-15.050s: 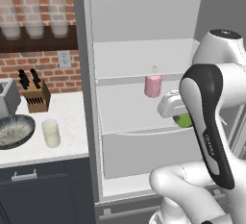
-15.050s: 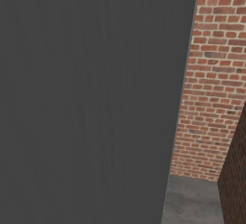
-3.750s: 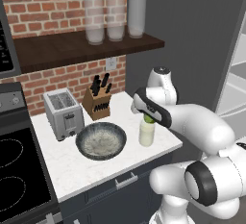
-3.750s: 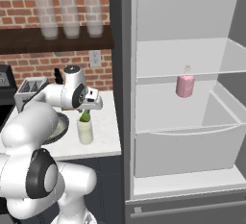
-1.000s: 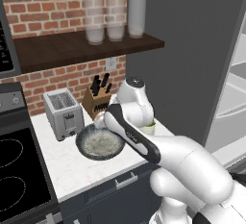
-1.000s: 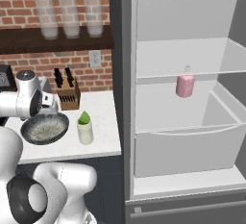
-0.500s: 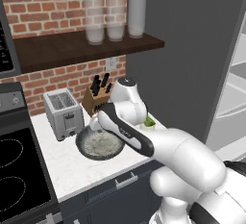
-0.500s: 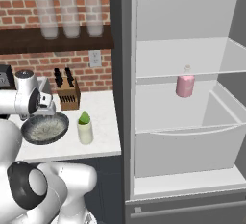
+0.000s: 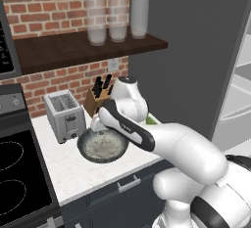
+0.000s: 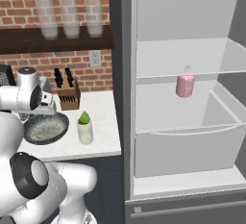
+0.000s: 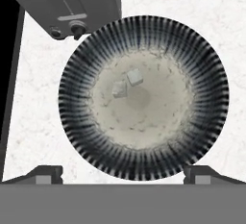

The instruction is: Grab a lemon wedge from the fridge and one ice cube from the ice bowl, and put them in the glass of lemonade.

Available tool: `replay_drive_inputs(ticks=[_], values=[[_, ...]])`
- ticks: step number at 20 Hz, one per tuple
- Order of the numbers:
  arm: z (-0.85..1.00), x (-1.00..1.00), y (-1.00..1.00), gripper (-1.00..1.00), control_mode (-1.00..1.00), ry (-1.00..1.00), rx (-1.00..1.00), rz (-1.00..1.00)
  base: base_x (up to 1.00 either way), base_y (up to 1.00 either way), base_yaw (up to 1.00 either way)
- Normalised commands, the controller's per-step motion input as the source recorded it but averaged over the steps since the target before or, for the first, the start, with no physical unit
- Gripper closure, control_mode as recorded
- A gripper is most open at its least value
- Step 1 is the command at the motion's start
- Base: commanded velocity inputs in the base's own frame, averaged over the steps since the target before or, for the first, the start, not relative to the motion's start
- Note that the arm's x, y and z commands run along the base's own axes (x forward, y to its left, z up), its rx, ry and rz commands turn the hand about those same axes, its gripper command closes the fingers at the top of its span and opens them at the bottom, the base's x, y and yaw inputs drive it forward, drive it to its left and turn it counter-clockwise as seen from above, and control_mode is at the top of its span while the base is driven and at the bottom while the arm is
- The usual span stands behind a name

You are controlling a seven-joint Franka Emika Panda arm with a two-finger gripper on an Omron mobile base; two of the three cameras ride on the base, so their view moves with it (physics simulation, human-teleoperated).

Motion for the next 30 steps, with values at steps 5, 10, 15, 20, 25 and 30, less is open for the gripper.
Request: replay_drive_inputs(ticks=[5,10,15,20,25,30], values=[[-0.09,0.0,-0.01,-1.0,-1.0,0.0,0.0,0.0,0.0,0.0,0.0],[0.0,0.17,-0.12,-1.0,-1.0,0.0,0.0,0.0,0.0,0.0,0.0],[0.0,0.23,-0.01,-1.0,-1.0,0.06,0.0,0.0,0.0,0.0,0.0],[-0.05,0.2,0.0,-1.0,-1.0,0.07,-0.02,-0.01,0.0,0.0,0.0],[-0.12,0.07,0.02,-1.0,-1.0,0.0,-0.02,-0.06,0.0,0.0,0.0],[-0.06,0.08,0.0,-1.0,-1.0,0.0,0.0,-0.06,0.0,0.0,0.0]])
